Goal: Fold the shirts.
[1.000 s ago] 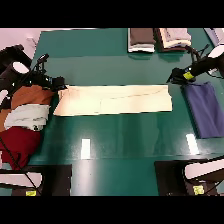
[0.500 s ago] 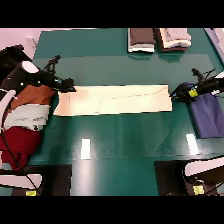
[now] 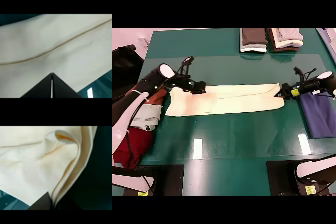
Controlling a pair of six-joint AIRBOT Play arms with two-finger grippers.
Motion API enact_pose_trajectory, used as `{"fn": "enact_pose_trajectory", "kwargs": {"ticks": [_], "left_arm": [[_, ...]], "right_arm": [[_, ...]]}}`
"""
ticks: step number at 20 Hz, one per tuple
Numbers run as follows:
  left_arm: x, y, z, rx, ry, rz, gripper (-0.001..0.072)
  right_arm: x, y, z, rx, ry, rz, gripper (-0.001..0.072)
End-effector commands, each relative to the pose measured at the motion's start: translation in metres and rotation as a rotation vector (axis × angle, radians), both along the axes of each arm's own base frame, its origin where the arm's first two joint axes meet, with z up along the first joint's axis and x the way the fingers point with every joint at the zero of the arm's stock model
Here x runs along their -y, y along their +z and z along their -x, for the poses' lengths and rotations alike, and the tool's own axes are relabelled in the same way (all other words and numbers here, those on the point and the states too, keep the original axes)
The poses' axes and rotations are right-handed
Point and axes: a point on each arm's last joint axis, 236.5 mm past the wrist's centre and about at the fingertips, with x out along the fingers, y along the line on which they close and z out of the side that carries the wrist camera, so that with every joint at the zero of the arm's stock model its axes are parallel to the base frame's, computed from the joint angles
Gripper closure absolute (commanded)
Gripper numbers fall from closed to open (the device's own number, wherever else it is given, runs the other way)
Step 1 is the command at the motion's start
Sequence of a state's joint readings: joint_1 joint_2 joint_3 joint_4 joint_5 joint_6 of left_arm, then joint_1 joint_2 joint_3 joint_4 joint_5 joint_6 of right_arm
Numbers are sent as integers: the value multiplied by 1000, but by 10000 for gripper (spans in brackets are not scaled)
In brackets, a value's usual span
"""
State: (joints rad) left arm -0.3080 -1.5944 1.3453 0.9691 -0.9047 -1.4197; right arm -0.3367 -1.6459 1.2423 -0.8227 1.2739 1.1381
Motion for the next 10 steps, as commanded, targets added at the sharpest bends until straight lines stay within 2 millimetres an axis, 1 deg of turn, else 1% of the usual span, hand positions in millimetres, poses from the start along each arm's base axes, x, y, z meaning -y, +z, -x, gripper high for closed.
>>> {"fn": "enact_pose_trajectory", "kwargs": {"ticks": [1,4,7,8,10], "left_arm": [[40,-5,-5,16,-44,14,686],[78,-13,-14,26,-103,21,686],[107,-33,-12,-5,-164,16,686],[113,-41,-10,-21,-176,13,686],[120,-54,-6,-53,-190,5,686]], "right_arm": [[-7,62,-17,145,61,16,695],[-34,131,-26,229,138,21,696],[-71,190,-36,349,194,39,695],[-86,207,-37,379,220,38,696],[-116,232,-37,434,278,35,695]]}}
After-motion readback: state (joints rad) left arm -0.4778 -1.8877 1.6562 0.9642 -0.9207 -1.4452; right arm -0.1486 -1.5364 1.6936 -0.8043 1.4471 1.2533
